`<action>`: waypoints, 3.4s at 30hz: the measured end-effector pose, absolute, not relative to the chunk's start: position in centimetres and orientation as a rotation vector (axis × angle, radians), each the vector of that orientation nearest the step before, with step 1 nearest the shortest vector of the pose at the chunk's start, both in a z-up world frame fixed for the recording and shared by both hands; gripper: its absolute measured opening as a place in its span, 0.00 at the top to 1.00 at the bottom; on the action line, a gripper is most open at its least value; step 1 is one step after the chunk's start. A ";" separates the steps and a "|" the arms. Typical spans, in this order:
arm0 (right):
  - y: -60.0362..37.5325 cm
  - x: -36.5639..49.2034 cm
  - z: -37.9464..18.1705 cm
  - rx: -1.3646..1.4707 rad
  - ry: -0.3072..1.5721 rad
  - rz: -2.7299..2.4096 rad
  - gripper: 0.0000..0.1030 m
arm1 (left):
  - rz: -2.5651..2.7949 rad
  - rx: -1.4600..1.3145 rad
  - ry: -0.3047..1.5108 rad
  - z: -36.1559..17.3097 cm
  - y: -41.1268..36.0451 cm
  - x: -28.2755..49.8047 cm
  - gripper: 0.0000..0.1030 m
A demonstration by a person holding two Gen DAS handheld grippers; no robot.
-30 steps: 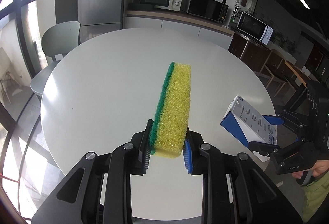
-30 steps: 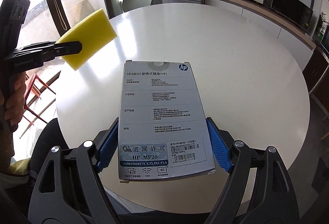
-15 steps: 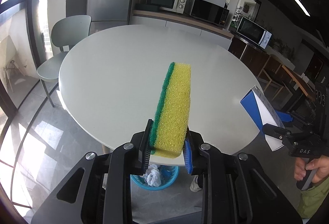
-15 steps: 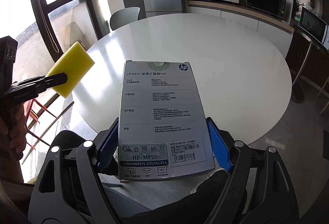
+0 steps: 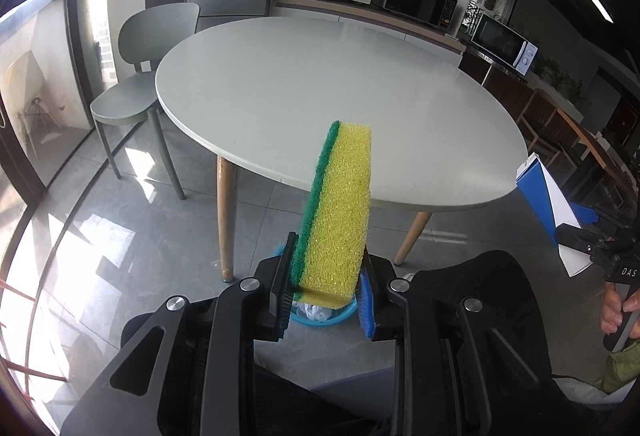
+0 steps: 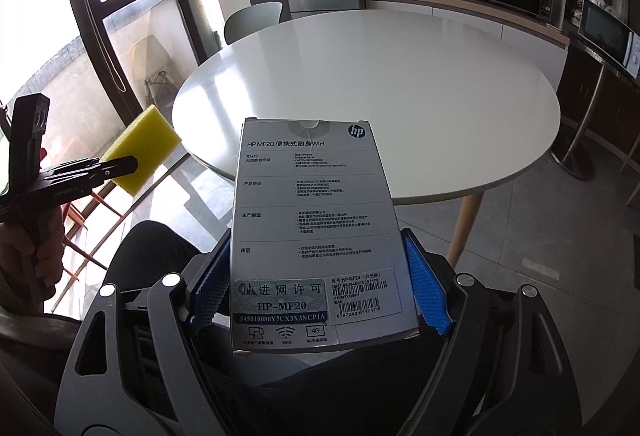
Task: Collect trash
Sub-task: 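Carry the sponge and HP box with both tools down to the wastebasket, then open both tools to drop the sponge and HP box into the wastebasket, then withdraw both open tools up from the wastebasket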
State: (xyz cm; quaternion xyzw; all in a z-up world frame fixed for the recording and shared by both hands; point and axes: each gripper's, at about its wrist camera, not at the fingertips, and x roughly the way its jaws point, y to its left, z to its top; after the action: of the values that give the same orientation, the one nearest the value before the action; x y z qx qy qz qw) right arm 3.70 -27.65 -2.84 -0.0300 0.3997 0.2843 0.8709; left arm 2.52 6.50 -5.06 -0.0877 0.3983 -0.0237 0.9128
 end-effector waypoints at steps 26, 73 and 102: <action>-23.4 6.1 -18.7 -0.062 1.180 0.589 0.27 | -0.052 -0.170 1.167 -20.9 5.1 6.9 0.76; -14.0 24.3 -40.4 0.081 1.456 0.506 0.17 | -0.015 -0.275 1.323 -37.1 6.1 21.8 0.49; -18.3 17.9 -32.8 0.039 1.389 0.481 0.10 | -0.090 -0.140 1.263 -28.8 4.2 14.8 0.31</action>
State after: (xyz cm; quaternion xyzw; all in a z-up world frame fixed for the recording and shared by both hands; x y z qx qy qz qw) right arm 17.90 -18.33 -32.75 0.0177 0.6334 0.2193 0.7419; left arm 14.78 4.24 -28.83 -0.0655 0.5896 -0.0421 0.8039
